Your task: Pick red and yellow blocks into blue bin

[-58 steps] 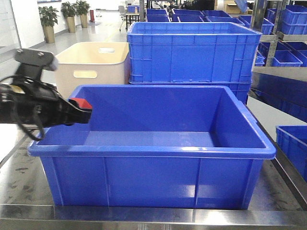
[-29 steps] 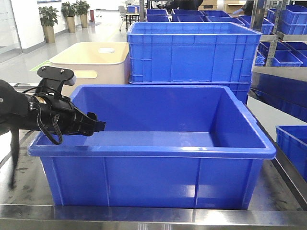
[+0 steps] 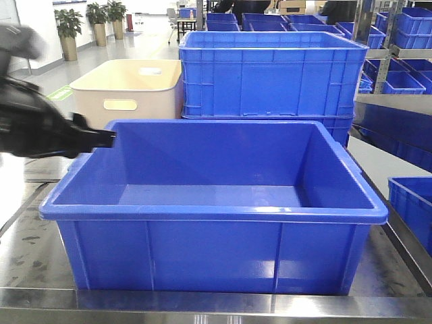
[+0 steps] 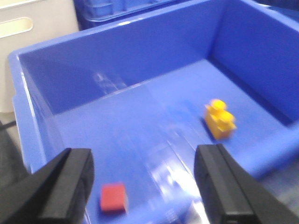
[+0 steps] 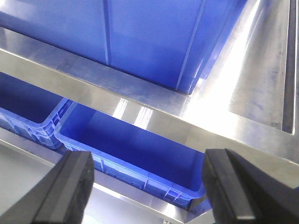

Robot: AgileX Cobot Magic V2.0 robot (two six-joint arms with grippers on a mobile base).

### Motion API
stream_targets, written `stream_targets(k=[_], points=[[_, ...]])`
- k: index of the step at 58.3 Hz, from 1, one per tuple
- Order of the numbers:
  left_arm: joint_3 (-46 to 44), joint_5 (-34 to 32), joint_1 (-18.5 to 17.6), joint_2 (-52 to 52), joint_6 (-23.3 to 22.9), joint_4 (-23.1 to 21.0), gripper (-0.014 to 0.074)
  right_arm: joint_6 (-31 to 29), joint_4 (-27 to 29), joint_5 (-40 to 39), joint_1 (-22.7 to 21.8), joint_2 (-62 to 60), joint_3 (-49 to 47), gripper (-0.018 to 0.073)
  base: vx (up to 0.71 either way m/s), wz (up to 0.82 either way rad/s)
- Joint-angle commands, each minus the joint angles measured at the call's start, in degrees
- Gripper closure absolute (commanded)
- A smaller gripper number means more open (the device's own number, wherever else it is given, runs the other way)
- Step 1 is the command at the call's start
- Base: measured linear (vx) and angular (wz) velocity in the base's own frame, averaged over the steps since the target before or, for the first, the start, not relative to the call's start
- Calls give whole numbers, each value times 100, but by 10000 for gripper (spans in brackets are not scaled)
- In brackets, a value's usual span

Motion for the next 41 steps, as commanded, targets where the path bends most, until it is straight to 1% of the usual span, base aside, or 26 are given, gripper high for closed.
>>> stream_targets(k=[1, 6, 10, 13, 17, 26, 37, 41], points=[[-102, 274, -25, -557, -9, -195, 74, -56, -72, -429, -19, -24, -162, 32, 0, 0], [288, 547, -25, -1003, 2, -516, 88, -56, -64, -429, -19, -24, -162, 32, 0, 0], [753, 508, -25, -1422, 56, -730, 97, -56, -60, -429, -19, -24, -162, 32, 0, 0], [1117, 419, -25, -1769, 173, -799, 99, -56, -60, -429, -19, -24, -162, 32, 0, 0], [1644, 285, -25, -2202, 275, -799, 99, -51, -59, -424, -19, -24, -162, 32, 0, 0], [2733, 160, -25, -3168, 312, -770, 99, -51, -59, -424, -19, -24, -162, 32, 0, 0], [3791, 129, -25, -4147, 286, -515, 99, -25, -48, -404, -19, -24, -162, 32, 0, 0], [4123, -21, -25, -4393, 266, -401, 99, -25, -14, -408, -19, -24, -162, 32, 0, 0]])
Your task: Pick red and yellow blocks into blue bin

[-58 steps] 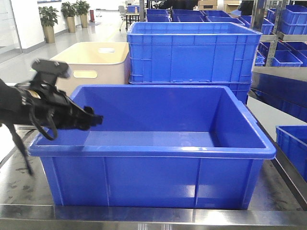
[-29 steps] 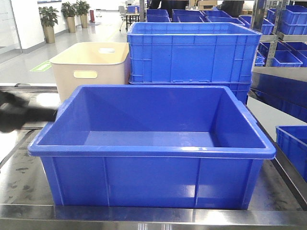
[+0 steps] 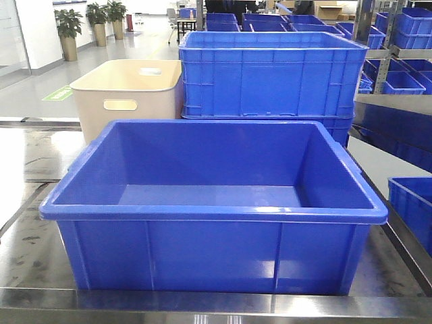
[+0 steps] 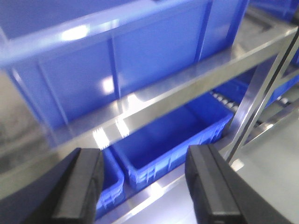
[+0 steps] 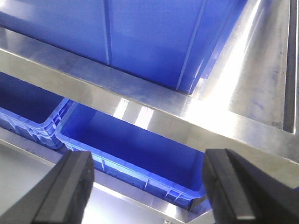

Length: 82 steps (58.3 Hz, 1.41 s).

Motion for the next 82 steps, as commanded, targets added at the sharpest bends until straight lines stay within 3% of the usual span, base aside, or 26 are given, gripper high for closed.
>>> stream_targets(k=[1, 14, 30, 36, 37, 38, 52, 66, 82], points=[[236, -633, -25, -257, -53, 19, 99, -25, -39, -408, -19, -24, -162, 32, 0, 0], [863, -1468, -25, -435, -613, 167, 99, 15, -31, -379, -19, -24, -162, 32, 0, 0], [939, -1592, -25, -435, -593, 229, 181, 15, -20, -142, -19, -24, -162, 74, 0, 0], [939, -1585, -25, -435, -593, 277, 256, 15, -20, -117, -19, -24, -162, 168, 0, 0], [939, -1585, -25, -435, -593, 277, 341, 15, -14, -117, -19, -24, -162, 292, 0, 0], [939, -1585, -25, -435, -593, 277, 358, 15, -14, -117, -19, -24, -162, 319, 0, 0], [939, -1585, -25, -435, -593, 277, 516, 15, -14, -122, -19, -24, -162, 577, 0, 0], [939, -1581, -25, -435, -599, 265, 598, 51, 163, -148, -19, -24, -162, 574, 0, 0], [939, -1578, -25, -441, -611, 254, 598, 51, 163, -148, -19, -24, -162, 574, 0, 0]])
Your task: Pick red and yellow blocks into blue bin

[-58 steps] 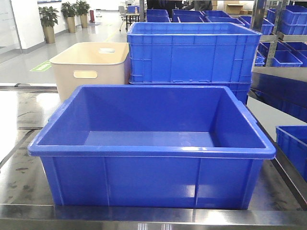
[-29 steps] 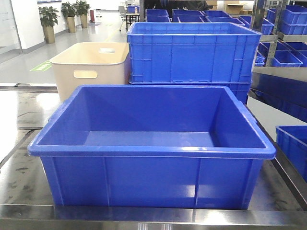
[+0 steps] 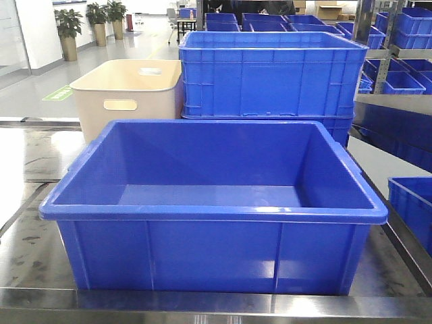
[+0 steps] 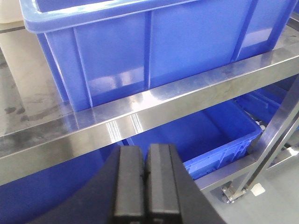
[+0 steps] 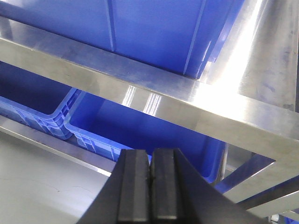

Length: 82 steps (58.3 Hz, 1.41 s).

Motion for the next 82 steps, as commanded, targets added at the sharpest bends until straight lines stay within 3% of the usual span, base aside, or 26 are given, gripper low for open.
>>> stream_targets(k=[1, 17, 21, 24, 35, 40, 50, 54, 58, 67, 73, 82], points=[[-143, -444, -25, 20, -54, -126, 598, -9, -69, -385, -19, -24, -162, 574, 0, 0], [-148, -444, -25, 20, -54, -126, 597, -31, -68, -385, -19, -24, -162, 573, 0, 0], [-52, -547, -25, -142, 106, 175, 597, -31, -68, -385, -19, -24, -162, 572, 0, 0], [134, -789, 205, -409, 95, 428, 597, -31, -68, -385, -19, -24, -162, 572, 0, 0], [1552, -2071, 1333, -1783, 73, 433, 597, -31, -66, -384, -19, -24, -162, 569, 0, 0], [2091, -2480, 1511, -2310, 60, 421, 597, -31, -73, -384, -19, -24, -162, 569, 0, 0], [2776, -2979, 1530, -2929, 45, 254, 597, -31, -73, -384, -19, -24, -162, 569, 0, 0], [3039, -3126, 1530, -3081, -199, 206, 597, -31, -73, -384, -19, -24, -162, 569, 0, 0], [3190, -3245, 1530, -3067, -712, 456, 597, -31, -73, -376, -19, -24, -162, 569, 0, 0], [3396, -3274, 1524, -3067, -2175, 1563, 597, -31, -72, -379, -19, -24, -162, 569, 0, 0], [3538, -3470, 1524, -3067, -2676, 2183, 597, -31, -78, -365, -19, -24, -162, 569, 0, 0], [3855, -4061, 1524, -3067, -2836, 2310, 597, -31, -78, -365, -19, -24, -162, 569, 0, 0]])
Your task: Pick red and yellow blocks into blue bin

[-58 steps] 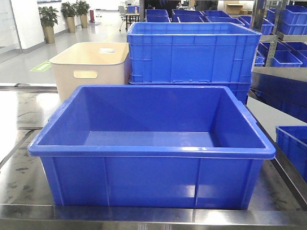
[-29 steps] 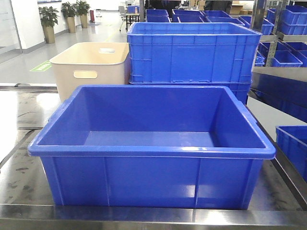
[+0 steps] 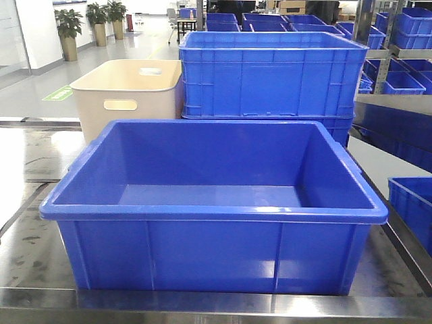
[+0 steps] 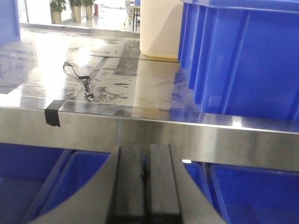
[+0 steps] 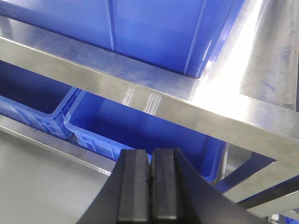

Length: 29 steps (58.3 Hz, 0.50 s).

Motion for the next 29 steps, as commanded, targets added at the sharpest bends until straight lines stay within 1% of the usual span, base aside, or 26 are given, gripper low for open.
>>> stream_targets(k=[1, 5, 14, 29], points=[[-23, -776, 7, -101, -135, 75, 597, -31, -79, -372, -19, -24, -162, 569, 0, 0], [-36, -853, -19, -101, -96, 75, 597, -31, -79, -372, -19, -24, -162, 569, 0, 0], [-36, -1025, -198, -101, 281, 67, 597, -31, -79, -372, -19, -24, -162, 569, 0, 0], [-36, -1119, -215, -101, 274, 32, 597, -31, -79, -372, -19, -24, -162, 569, 0, 0]])
